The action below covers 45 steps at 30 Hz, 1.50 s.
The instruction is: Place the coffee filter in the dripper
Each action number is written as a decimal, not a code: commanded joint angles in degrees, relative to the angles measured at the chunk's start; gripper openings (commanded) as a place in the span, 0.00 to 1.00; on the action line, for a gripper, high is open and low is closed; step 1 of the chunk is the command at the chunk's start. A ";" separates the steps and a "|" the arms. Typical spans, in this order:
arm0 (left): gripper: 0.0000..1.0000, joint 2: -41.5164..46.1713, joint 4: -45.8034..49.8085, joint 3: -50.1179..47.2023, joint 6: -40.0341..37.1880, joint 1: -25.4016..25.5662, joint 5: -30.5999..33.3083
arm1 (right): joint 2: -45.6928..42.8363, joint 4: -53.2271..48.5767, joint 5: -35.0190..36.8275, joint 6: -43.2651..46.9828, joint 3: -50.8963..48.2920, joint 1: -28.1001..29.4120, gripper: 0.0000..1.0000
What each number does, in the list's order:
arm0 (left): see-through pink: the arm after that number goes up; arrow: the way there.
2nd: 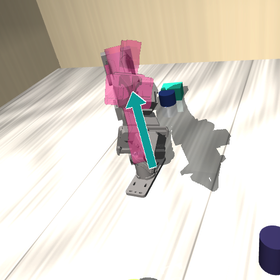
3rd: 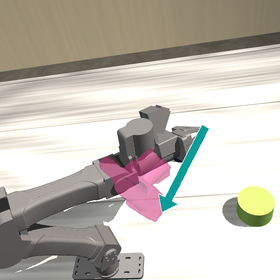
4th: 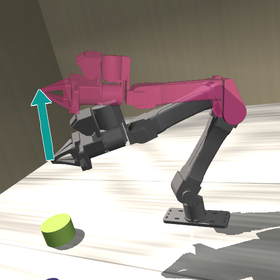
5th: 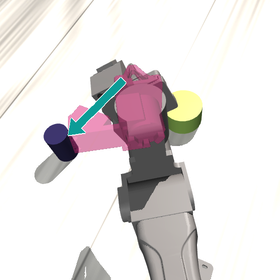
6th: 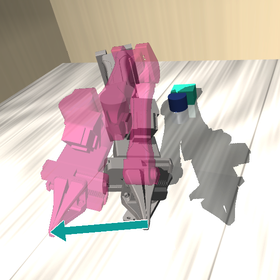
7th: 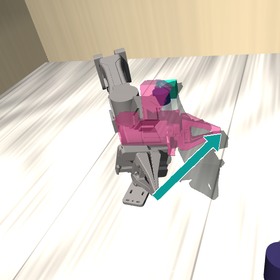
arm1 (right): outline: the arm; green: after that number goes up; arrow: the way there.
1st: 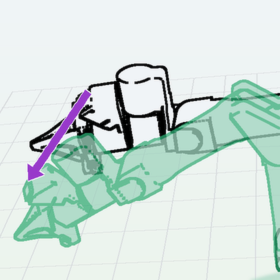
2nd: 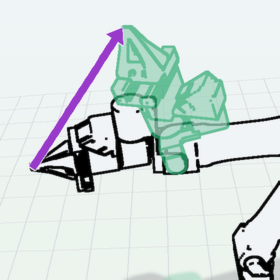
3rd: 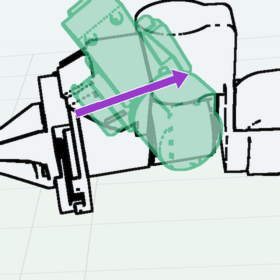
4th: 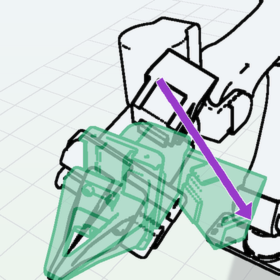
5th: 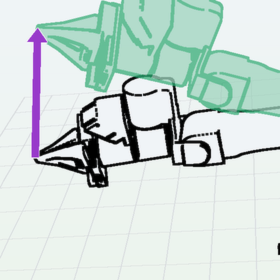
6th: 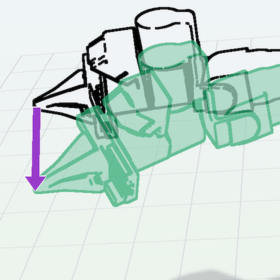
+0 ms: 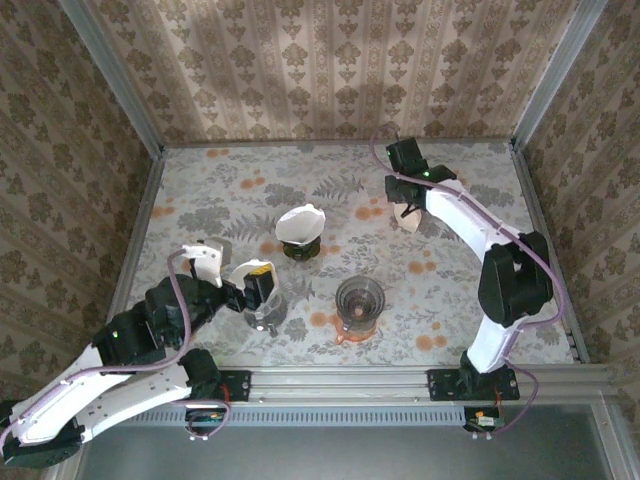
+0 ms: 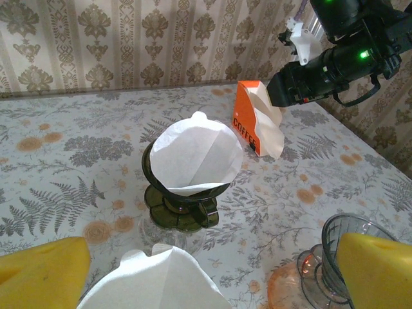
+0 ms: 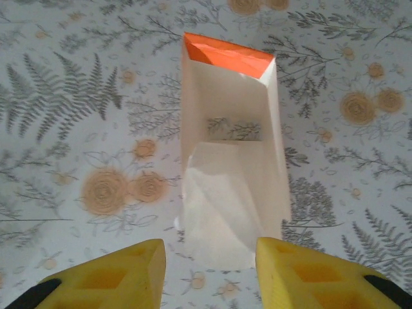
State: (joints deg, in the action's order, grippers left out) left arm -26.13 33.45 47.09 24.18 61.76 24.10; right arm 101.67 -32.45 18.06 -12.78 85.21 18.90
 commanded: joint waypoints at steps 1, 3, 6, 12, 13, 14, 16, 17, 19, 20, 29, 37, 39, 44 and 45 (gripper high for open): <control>1.00 0.16 0.73 -0.76 -0.56 -0.54 1.74 | 2.40 -4.42 2.64 5.26 2.16 -0.58 0.43; 1.00 0.22 0.46 -0.95 -0.67 -0.69 1.83 | 3.88 -4.98 2.67 6.33 2.48 -0.57 0.43; 1.00 0.24 0.21 -0.99 -0.66 -1.00 2.26 | 5.50 -4.88 2.84 7.32 2.40 -0.54 0.42; 1.00 0.04 -0.11 -0.91 -0.82 -1.61 1.62 | 6.92 -3.13 4.40 8.80 2.46 -0.60 0.39; 1.00 0.01 -0.16 -0.81 -0.74 -1.68 1.55 | 7.21 -3.06 4.69 9.03 2.58 -0.55 0.39; 1.00 -0.15 -0.19 -0.80 -0.79 -1.80 1.40 | 7.56 -3.13 5.09 9.33 2.84 -0.54 0.39; 1.00 -0.50 -0.33 -0.74 -0.63 -2.06 1.06 | 8.14 -3.15 5.80 9.85 3.24 -0.57 0.38; 1.00 -0.68 -0.32 -0.69 -0.64 -2.11 0.91 | 8.43 -3.23 6.18 10.04 3.41 -0.61 0.38; 1.00 -1.01 -0.41 -0.60 -0.63 -2.33 0.65 | 9.02 -3.31 6.40 10.40 3.72 -0.61 0.38; 1.00 -1.20 -0.57 -0.51 -0.67 -2.42 0.52 | 9.33 -3.26 6.46 10.49 3.90 -0.61 0.38; 1.00 -1.82 -0.51 -0.36 -0.45 -3.61 -0.53 | 12.98 -3.15 7.22 11.45 6.01 -0.61 0.29; 1.00 -2.23 -0.27 0.02 0.16 -4.24 -2.17 | 9.55 -1.12 7.87 10.65 3.78 -0.49 0.00; 1.00 -2.28 -0.63 -0.34 0.20 -4.31 -2.54 | 6.93 -0.86 7.69 9.74 1.99 -0.30 0.00; 1.00 -2.52 -1.89 -0.78 -0.01 -4.31 -3.94 | -1.17 -1.39 8.89 6.30 -4.04 1.08 0.00; 1.00 -2.69 -1.90 -0.73 -0.06 -4.34 -4.19 | -3.51 -1.54 9.42 5.63 -5.62 1.59 0.00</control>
State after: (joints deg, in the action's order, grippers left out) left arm -28.47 33.28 46.52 24.21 57.98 21.41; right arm 104.42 -33.39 25.15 -4.19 82.39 19.22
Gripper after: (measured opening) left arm 0.997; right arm 0.057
